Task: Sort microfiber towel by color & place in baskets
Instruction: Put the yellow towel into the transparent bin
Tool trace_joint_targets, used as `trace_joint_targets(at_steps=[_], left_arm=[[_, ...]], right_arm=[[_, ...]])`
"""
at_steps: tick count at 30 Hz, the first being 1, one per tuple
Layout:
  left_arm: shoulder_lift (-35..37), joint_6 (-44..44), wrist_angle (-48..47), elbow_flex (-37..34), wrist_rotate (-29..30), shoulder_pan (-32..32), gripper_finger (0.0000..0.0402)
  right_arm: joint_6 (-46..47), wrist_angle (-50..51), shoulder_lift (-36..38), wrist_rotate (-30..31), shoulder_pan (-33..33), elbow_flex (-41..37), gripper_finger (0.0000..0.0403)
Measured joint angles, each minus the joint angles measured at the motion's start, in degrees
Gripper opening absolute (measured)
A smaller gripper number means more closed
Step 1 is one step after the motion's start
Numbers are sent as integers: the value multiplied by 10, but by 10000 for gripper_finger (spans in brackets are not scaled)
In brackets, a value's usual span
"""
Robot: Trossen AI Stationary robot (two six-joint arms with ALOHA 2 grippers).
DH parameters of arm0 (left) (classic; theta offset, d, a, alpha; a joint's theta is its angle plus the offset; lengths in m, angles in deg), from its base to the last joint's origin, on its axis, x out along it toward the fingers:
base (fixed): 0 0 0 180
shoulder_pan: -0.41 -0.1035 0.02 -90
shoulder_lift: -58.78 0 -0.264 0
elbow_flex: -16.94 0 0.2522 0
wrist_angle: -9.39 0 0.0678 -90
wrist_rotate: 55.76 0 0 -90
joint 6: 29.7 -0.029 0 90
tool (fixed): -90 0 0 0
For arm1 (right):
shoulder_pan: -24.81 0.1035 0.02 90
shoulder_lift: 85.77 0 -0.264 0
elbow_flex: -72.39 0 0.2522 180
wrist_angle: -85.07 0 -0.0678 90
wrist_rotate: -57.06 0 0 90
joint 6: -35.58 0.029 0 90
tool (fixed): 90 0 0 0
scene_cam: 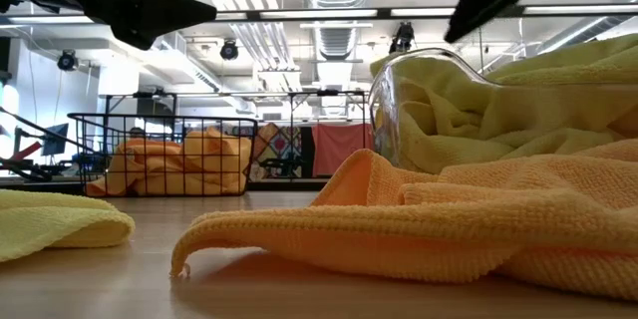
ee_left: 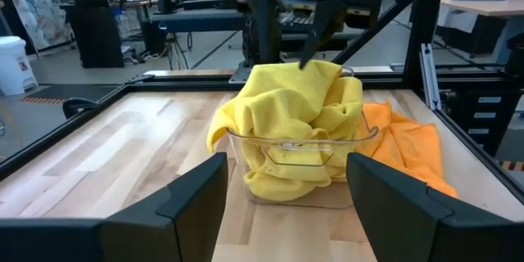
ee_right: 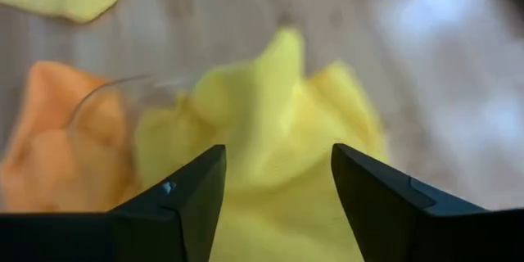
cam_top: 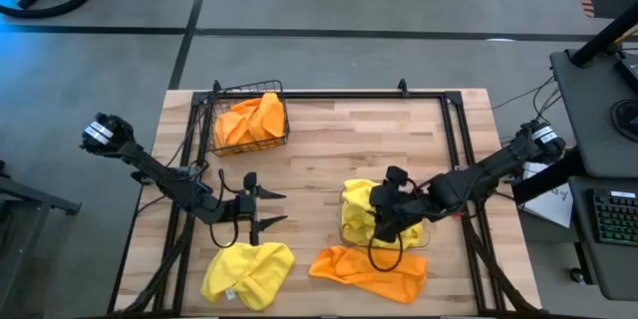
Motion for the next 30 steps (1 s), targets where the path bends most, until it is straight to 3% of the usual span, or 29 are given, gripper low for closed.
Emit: trace_joint_targets(at_steps=[5,9,18,25,30], left_arm=[[0,2,0,0,0,0,233],[0,2,0,0,0,0,233],[0,2,2,0,-1,0,233],[0,2,1,0,-1,0,233],[0,2,0,0,0,0,233]], right_arm=[[-29,-23,16,93,16,-23,194],[-49,-97,43,117,15,-90,150],[-136,-431,126,112,15,-305,17],[-130,-621,119,97,15,-422,13],[-108,-659,99,85,15,-451,13]])
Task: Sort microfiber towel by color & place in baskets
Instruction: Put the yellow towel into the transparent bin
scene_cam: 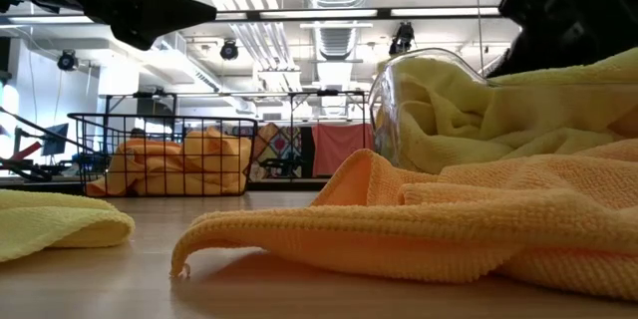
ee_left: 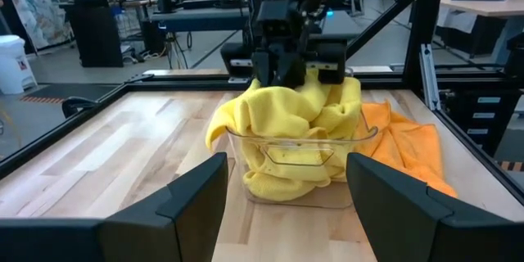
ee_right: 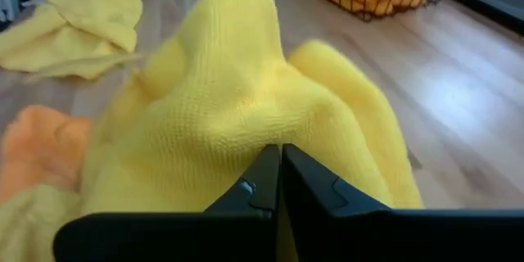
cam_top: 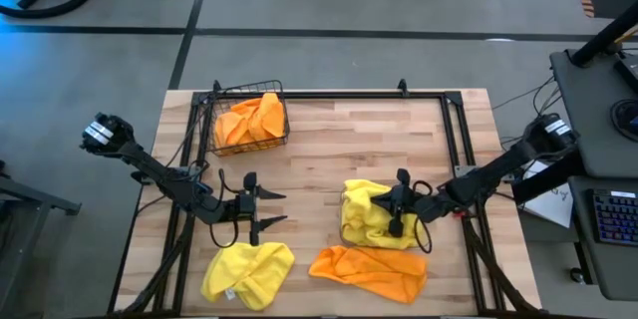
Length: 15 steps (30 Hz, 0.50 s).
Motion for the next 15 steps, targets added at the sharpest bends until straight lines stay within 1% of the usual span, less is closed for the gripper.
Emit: trace_joint_targets(at_steps=[8,11,15], left_arm=[[0,0,-1,0,0,0,233],[0,0,-2,0,0,0,233],[0,0,-2,0,0,0,233]], right_arm=[[18,1,-30,-2,0,-12,13],[18,3,-39,-2,0,-5,13],[-10,20,-38,-2,0,19,13]])
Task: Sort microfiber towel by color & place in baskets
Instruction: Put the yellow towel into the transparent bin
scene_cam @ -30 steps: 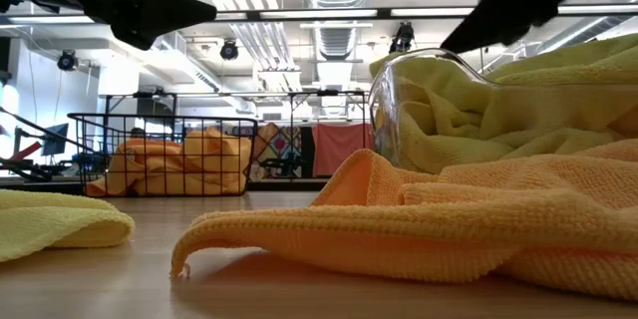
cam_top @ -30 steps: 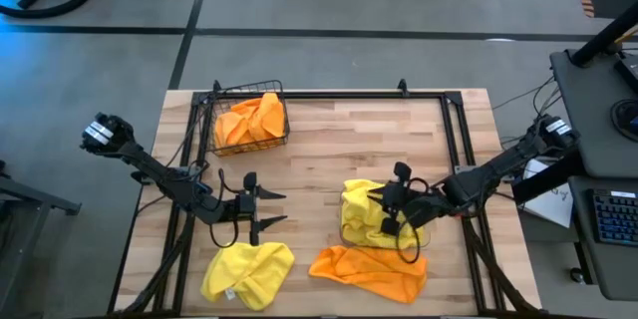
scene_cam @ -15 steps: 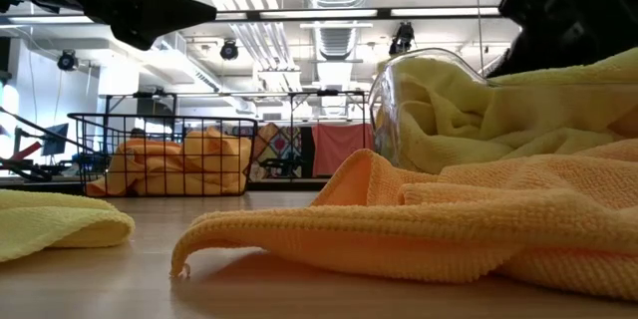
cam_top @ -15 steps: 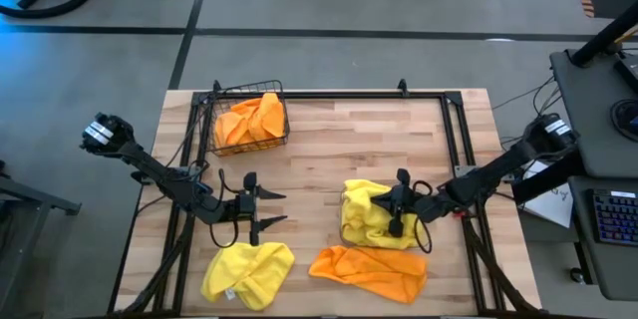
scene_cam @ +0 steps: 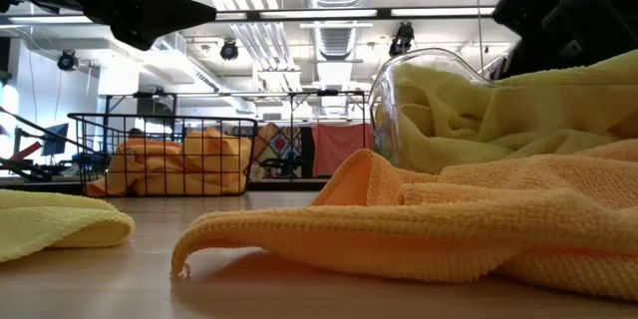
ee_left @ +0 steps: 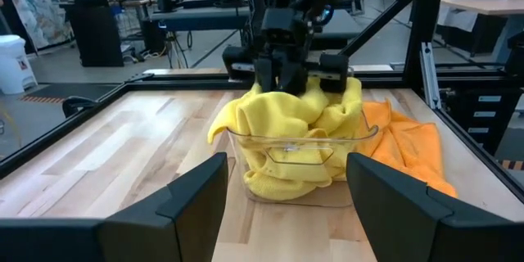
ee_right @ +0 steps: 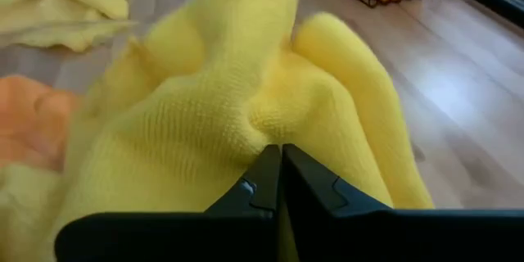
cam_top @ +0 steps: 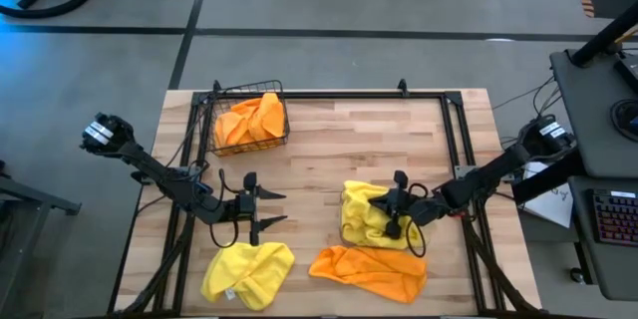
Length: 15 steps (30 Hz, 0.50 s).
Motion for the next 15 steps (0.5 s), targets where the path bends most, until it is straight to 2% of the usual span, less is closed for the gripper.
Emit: trace_joint_targets(at_steps=[10,15], left_arm=[[0,0,-1,0,0,0,233],[0,0,-2,0,0,0,233]], right_arm=[[19,273,18,6,0,149,13],[20,312,17,37,0,205,13]])
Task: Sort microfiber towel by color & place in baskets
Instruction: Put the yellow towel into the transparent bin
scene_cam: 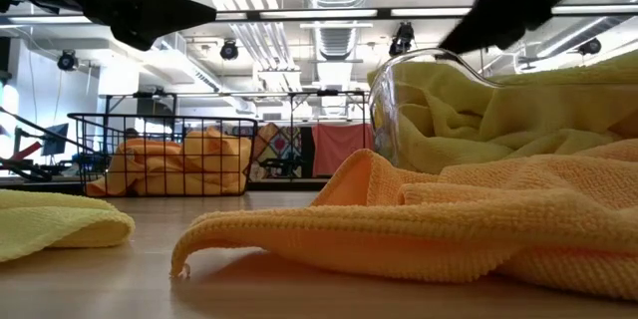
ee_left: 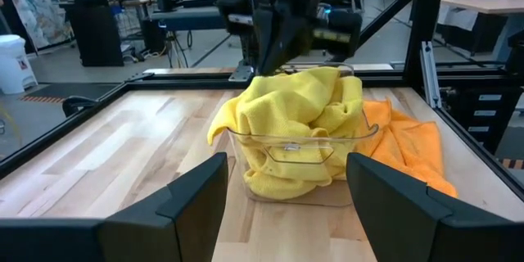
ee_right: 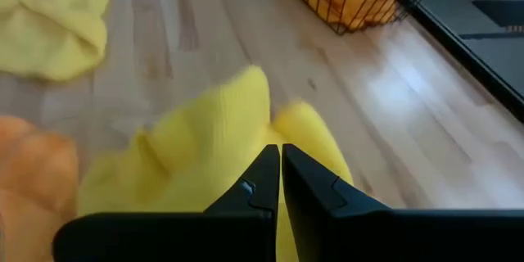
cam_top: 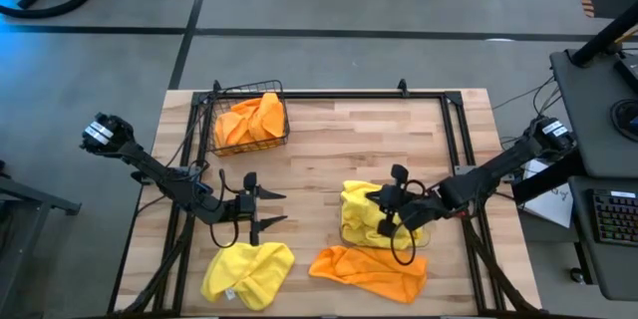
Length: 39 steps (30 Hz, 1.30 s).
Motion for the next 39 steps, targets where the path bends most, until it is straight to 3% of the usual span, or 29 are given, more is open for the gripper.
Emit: trace_joint_targets(at_steps=[7,16,23,28,39], left_arm=[[0,0,0,0,0,0,233],[0,0,0,0,0,0,233],[0,0,0,0,0,0,233],[0,0,1,0,0,0,233],[0,0,1,0,0,0,233]], right_arm=[[40,2,-17,-3,-10,2,13],[73,3,-125,-82,-36,0,12],[79,-3,-182,-72,-36,0,12],[79,-1,-179,-74,-36,0,12],[69,11,-95,-81,-36,-1,12]])
